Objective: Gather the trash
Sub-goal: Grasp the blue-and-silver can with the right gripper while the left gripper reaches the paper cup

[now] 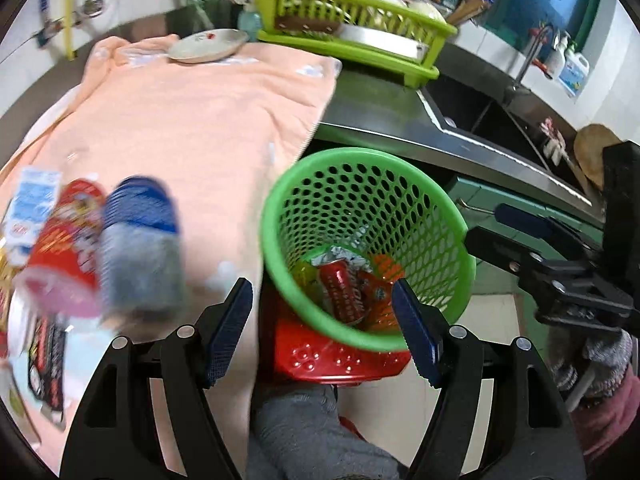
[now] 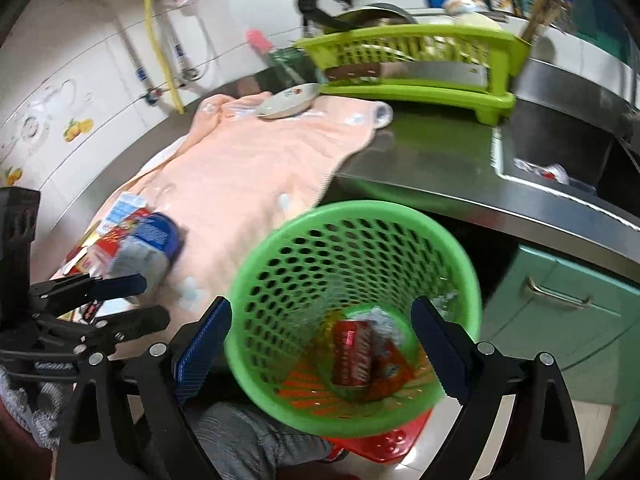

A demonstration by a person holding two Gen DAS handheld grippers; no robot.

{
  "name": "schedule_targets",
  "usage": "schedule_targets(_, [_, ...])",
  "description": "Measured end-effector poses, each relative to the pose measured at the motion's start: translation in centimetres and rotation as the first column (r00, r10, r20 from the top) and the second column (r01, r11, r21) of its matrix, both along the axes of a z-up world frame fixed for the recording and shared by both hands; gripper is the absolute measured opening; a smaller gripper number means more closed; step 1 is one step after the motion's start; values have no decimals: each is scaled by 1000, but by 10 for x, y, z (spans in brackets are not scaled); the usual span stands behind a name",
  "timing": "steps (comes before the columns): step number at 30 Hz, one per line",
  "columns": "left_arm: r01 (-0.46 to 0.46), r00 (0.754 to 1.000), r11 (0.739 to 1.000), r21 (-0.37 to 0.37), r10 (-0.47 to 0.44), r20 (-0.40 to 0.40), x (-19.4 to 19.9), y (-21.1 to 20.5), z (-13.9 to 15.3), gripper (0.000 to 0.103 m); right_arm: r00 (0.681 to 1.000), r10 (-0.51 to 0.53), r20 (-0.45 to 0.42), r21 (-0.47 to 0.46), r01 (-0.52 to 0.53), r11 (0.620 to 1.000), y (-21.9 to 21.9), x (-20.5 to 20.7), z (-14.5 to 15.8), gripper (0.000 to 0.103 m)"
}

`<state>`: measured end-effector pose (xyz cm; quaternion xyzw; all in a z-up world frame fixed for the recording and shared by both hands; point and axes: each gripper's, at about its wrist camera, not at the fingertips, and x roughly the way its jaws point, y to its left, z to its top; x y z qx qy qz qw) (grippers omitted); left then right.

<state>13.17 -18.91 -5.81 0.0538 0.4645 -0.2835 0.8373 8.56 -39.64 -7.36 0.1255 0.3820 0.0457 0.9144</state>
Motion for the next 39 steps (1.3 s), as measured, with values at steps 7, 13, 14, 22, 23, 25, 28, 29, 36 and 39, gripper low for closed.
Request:
schedule_targets(7, [-128,989,992,6,127,70,-22,74,18,71,995,100,6,17,-100,995,50,16,9,88])
schedule_targets(13, [-288,954,958,12,285,96,-31,145,24,71,985,175,7,24,-175,984,91,31,13,88])
schedule_targets(14, [-309,947,951,12,307,100,-32,155,24,71,983,186,6,26,-186,982,97,34,13,88])
schedule_targets(22, [-551,824,834,34,536,185,-37,245,37,71,970,243,-21,66,-241,968,138,61,15,88])
schedule_targets(23, [-575,808,818,27,561,180,-37,254,38,71,968,248,-28,73,-246,967,143,66,16,88])
schedule_targets(25, [-628,769,778,16,616,171,-34,279,38,71,967,252,-42,86,-247,965,151,75,17,87])
schedule_targets(28, [-675,730,738,-3,667,148,-33,304,35,71,964,256,-72,108,-248,963,164,91,17,84])
schedule_targets(29, [-686,720,728,-4,679,141,-32,311,33,71,964,256,-79,110,-246,963,168,94,17,84])
schedule_targets(36, [-728,684,686,-19,727,59,-28,345,12,71,953,259,-158,178,-231,957,189,128,5,75])
schedule_targets(39, [-719,694,695,-28,719,29,-26,350,5,71,948,253,-191,187,-218,958,195,139,-2,74])
